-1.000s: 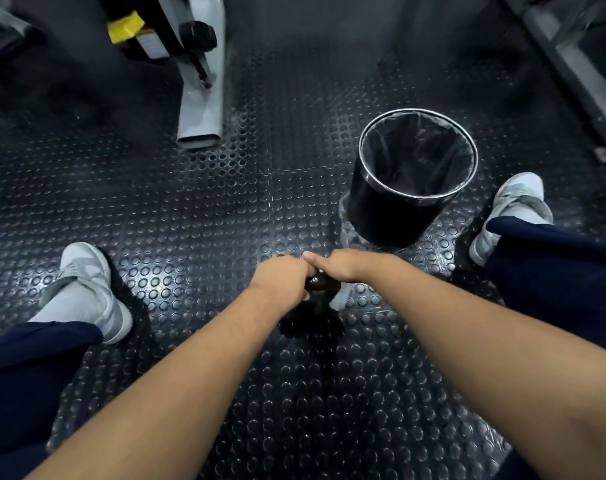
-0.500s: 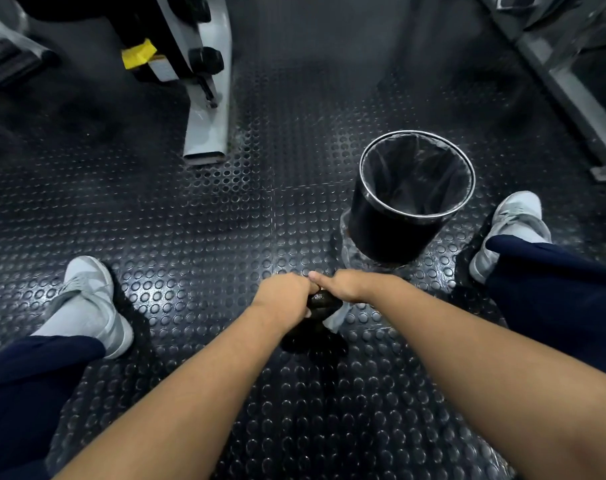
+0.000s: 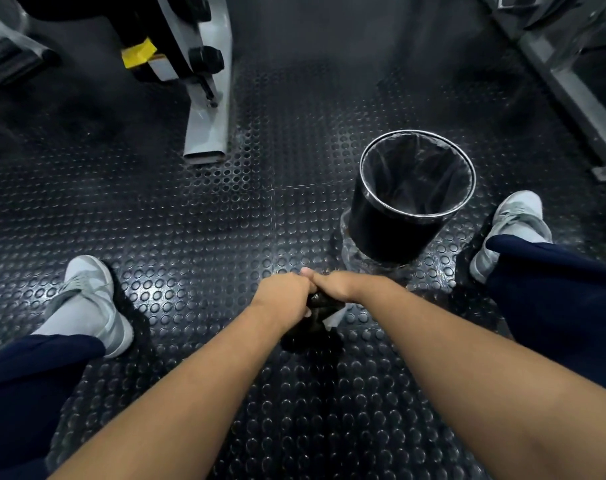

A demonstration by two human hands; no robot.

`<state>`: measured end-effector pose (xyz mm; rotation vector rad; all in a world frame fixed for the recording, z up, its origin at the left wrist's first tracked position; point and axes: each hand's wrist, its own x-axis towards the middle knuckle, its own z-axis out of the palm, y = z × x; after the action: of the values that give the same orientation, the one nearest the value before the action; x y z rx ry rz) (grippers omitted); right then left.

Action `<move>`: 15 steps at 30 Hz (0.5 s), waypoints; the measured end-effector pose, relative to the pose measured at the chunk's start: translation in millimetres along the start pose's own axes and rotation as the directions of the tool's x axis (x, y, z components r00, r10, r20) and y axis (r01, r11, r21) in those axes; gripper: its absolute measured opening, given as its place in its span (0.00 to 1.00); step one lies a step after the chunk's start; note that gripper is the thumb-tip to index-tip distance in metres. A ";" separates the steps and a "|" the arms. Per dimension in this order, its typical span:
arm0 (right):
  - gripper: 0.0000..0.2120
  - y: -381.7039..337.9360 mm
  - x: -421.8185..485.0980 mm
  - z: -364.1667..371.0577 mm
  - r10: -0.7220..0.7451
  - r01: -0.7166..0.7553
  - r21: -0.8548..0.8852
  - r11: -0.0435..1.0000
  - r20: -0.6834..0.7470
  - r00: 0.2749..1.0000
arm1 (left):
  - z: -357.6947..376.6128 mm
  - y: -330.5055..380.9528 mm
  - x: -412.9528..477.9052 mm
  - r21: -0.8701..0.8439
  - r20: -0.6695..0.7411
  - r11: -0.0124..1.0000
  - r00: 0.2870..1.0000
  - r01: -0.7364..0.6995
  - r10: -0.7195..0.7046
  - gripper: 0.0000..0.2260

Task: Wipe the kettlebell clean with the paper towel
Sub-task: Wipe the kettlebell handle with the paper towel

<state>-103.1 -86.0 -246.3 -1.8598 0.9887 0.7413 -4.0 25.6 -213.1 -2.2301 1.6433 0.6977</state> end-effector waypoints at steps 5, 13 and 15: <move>0.48 -5.3 -3.9 -17.9 0.056 -0.055 -0.030 0.998 0.055 0.997 | 1.7 0.5 -0.4 0.025 -0.009 1.000 1.000 0.006 -0.006 0.19; 0.47 0.8 7.9 -10.8 0.040 -0.051 0.097 0.994 0.112 0.993 | -0.8 1.2 -0.4 0.014 0.002 1.000 1.000 -0.008 0.008 0.17; 0.45 3.3 7.3 -5.6 0.022 -0.026 0.087 0.996 0.054 0.998 | -1.9 0.5 -0.4 0.003 0.007 1.000 1.000 -0.006 0.006 0.15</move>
<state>-101.6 -94.5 -251.0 -1.7474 0.9955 0.7464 -4.1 24.9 -211.3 -2.2190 1.6475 0.7033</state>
